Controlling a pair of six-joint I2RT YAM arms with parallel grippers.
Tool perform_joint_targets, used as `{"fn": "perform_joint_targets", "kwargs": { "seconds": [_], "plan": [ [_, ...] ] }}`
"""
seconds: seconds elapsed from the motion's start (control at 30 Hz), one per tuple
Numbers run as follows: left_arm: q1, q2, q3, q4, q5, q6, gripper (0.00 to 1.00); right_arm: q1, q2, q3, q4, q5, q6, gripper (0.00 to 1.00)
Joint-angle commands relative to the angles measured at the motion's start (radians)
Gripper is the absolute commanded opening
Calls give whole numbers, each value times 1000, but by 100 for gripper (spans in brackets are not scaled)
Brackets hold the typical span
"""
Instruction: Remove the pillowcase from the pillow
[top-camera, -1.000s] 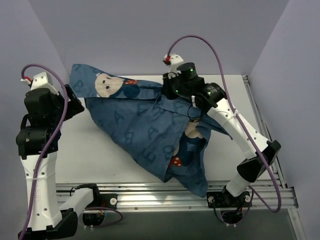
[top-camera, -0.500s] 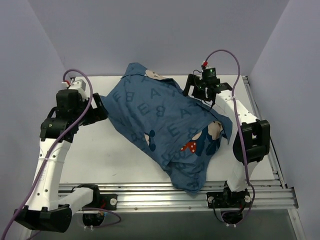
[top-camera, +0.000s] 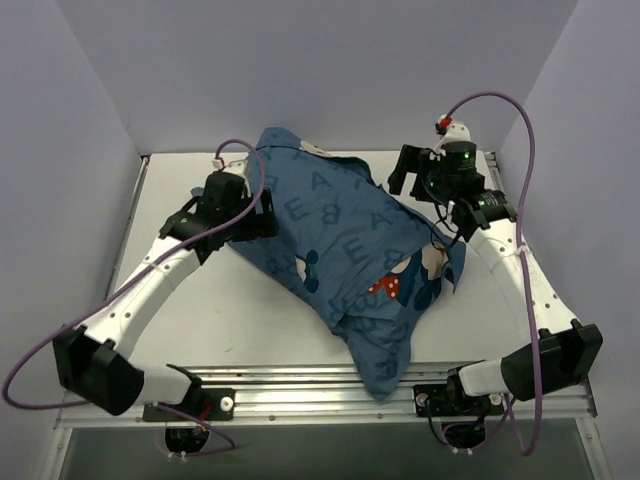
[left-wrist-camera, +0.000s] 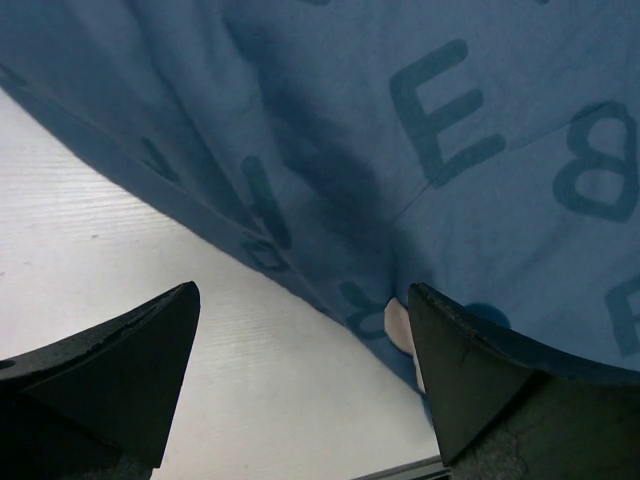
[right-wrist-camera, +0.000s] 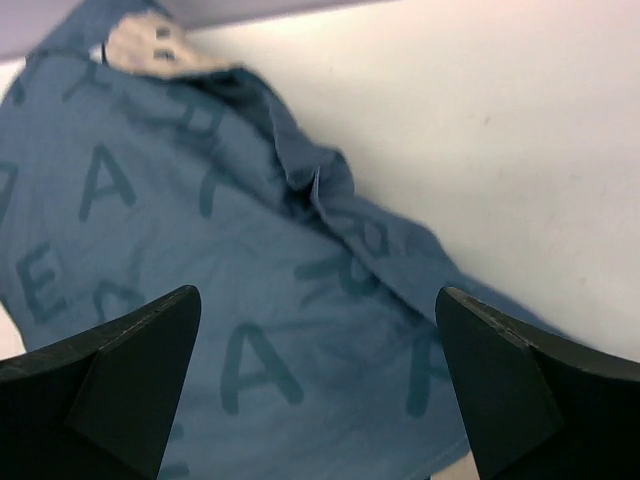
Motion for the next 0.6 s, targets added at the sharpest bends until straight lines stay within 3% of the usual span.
{"fn": "perform_joint_targets", "kwargs": {
  "seconds": [0.0, 0.33, 0.37, 0.4, 0.47, 0.5, 0.53, 0.57],
  "plan": [
    [-30, 88, 33, 158, -35, -75, 94, 21, -50, -161, -22, -105, -32, 98],
    [-56, 315, 32, 283, -64, -245, 97, 62, -56, -421, 84, -127, 15, 98],
    [-56, 320, 21, 289, -70, -269, 87, 79, -44, -434, 104, -128, 18, 98],
    [-54, 318, 12, 303, -96, -277, 61, 91, -18, -434, 108, -127, 18, 97],
    [-44, 306, -13, 301, -136, -283, 36, 111, 8, -415, 115, -124, 15, 97],
    [-36, 286, -20, 294, -152, -282, 14, 122, 24, -408, 119, -124, 14, 97],
    [-9, 274, -40, 291, -165, -279, 5, 122, 28, -402, 122, -125, 11, 97],
    [11, 262, -50, 279, -167, -273, 3, 119, 31, -397, 131, -122, 5, 97]
  ]
}}
